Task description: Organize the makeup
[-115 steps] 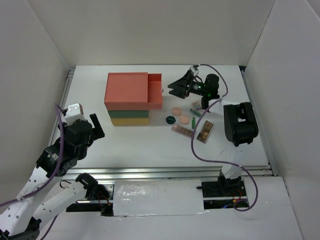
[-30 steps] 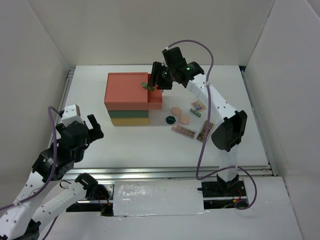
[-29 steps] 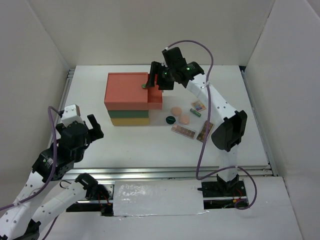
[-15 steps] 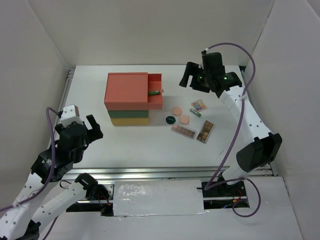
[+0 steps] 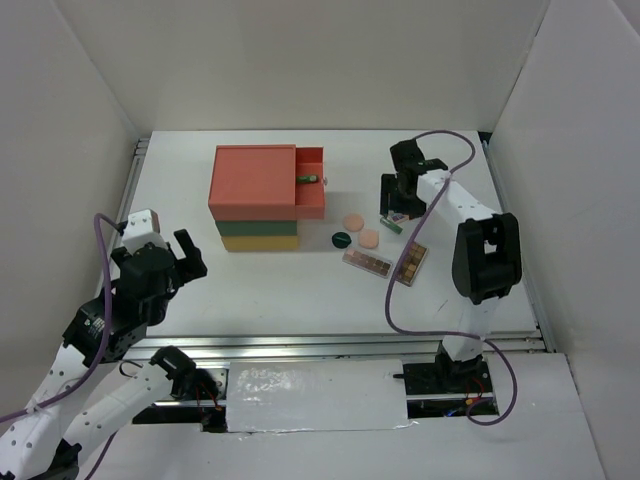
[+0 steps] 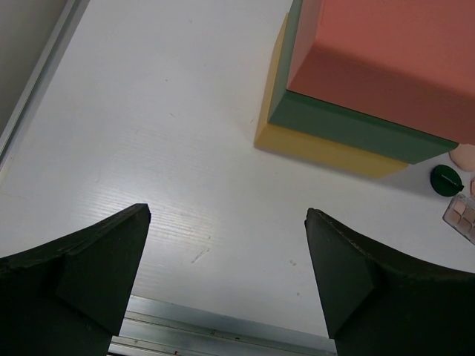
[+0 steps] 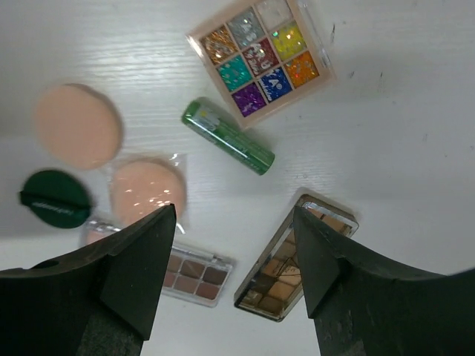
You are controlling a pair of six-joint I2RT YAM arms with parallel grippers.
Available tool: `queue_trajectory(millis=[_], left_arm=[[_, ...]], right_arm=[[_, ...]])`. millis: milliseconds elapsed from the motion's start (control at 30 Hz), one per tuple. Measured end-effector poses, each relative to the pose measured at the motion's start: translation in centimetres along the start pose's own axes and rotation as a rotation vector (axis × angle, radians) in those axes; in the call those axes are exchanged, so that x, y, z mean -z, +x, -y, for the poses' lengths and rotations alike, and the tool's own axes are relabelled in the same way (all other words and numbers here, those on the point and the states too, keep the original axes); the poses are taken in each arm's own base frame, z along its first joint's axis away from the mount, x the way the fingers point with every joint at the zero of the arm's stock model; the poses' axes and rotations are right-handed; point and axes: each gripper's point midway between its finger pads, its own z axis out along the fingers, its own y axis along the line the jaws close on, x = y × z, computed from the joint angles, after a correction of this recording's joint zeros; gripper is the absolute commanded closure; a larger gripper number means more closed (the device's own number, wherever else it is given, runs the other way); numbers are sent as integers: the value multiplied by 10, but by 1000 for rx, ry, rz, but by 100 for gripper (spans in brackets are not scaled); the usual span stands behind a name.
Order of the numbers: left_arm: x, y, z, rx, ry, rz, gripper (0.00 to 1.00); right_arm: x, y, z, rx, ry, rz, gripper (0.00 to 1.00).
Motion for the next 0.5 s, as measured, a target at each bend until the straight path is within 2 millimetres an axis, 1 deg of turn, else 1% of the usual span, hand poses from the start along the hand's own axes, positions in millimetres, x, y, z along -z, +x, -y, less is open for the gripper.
queue_trajectory(millis=[100,200,267,500], left_arm=[[0,0,1,-3,3,-3,1],[-1,1,2,-9,5,-7,1],[-1,2,2,-20,7,-10,1],[-1,2,3,-26,13,-10,1]], right_arm=[[-20,14,7,9,29,-59,30],[-33,20,7,24,34,-87,33],[-41,25,8,33,40,-105,34],[-62,26,6,55,50,-137,35]])
